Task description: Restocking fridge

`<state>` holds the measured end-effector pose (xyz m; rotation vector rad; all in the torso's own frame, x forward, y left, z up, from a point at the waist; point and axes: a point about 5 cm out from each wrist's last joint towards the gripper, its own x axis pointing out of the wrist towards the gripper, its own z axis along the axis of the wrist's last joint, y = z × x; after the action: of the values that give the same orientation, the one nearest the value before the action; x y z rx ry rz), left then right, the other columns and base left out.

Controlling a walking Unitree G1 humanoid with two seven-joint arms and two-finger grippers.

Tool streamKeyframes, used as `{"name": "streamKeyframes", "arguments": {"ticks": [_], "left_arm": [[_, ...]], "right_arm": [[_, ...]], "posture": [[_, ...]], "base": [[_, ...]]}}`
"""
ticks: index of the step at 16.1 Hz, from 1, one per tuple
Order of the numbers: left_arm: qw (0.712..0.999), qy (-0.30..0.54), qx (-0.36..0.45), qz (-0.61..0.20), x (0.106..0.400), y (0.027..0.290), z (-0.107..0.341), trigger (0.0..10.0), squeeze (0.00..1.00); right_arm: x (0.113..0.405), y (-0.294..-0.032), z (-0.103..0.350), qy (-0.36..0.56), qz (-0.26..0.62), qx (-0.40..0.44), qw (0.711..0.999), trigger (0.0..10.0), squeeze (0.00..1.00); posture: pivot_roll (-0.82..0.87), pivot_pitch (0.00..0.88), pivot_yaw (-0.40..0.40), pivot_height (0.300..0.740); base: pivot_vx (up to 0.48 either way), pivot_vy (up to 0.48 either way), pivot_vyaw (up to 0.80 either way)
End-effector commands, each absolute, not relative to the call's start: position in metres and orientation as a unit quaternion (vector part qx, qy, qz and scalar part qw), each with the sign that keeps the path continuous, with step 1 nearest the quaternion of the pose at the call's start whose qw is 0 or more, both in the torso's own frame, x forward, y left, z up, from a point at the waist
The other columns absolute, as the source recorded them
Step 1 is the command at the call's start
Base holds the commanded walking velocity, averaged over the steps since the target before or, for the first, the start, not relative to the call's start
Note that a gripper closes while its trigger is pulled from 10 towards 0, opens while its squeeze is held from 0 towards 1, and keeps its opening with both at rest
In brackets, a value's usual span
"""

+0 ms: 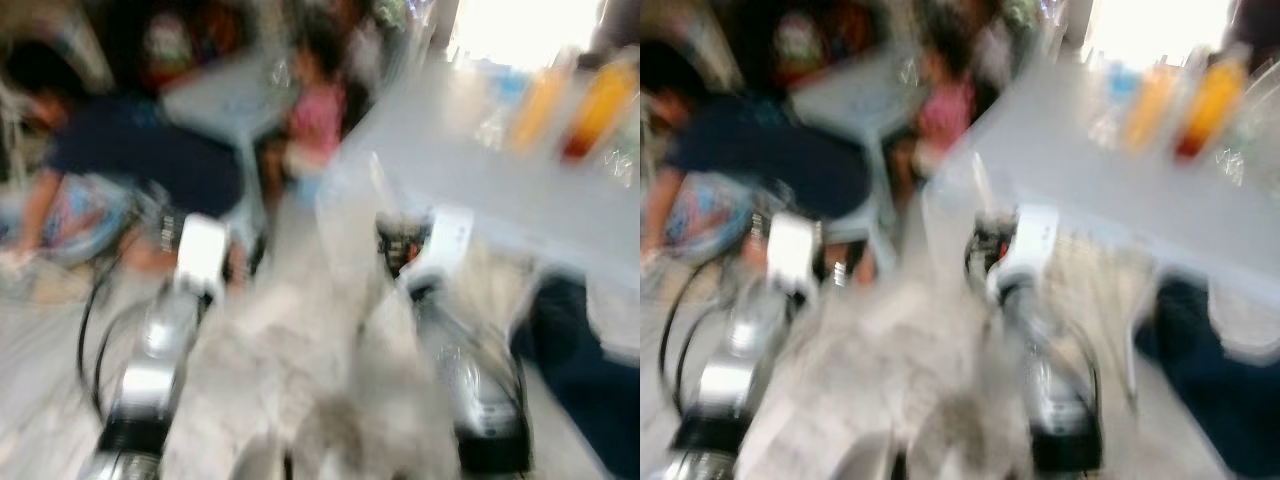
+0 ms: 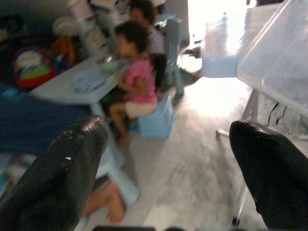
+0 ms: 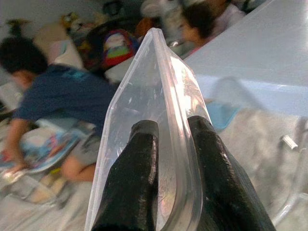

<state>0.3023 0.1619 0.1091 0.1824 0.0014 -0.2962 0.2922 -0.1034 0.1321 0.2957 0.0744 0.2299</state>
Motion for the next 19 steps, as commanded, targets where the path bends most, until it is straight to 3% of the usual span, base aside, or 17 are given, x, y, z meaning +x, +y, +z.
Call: {"name": "streamKeyframes", "arguments": {"ticks": [1, 10, 19], "left_arm": [[0.984, -0.012, 0.093, -0.154, 0.305, 0.157, 0.115, 10.0, 0.00], [0.985, 0.004, 0.100, -0.140, 0.293, 0.166, 0.105, 10.0, 0.00], [0.985, 0.003, 0.102, -0.137, 0.293, 0.161, 0.104, 10.0, 0.00]], "right_arm": [[0.293, -0.101, 0.139, 0.020, 0.121, 0.143, 0.982, 10.0, 0.00], [0.296, -0.129, 0.128, 0.029, 0.096, 0.133, 0.986, 10.0, 0.00], [0.295, -0.119, 0.129, 0.025, 0.127, 0.125, 0.984, 10.0, 0.00]], "posture": [[0.02, 0.000, 0.034, 0.740], [0.04, 0.000, 0.015, 0.740], [0.05, 0.000, 0.011, 0.740]], "base": [[0.000, 0.000, 0.80], [0.000, 0.000, 0.80], [0.000, 0.000, 0.80]]}}
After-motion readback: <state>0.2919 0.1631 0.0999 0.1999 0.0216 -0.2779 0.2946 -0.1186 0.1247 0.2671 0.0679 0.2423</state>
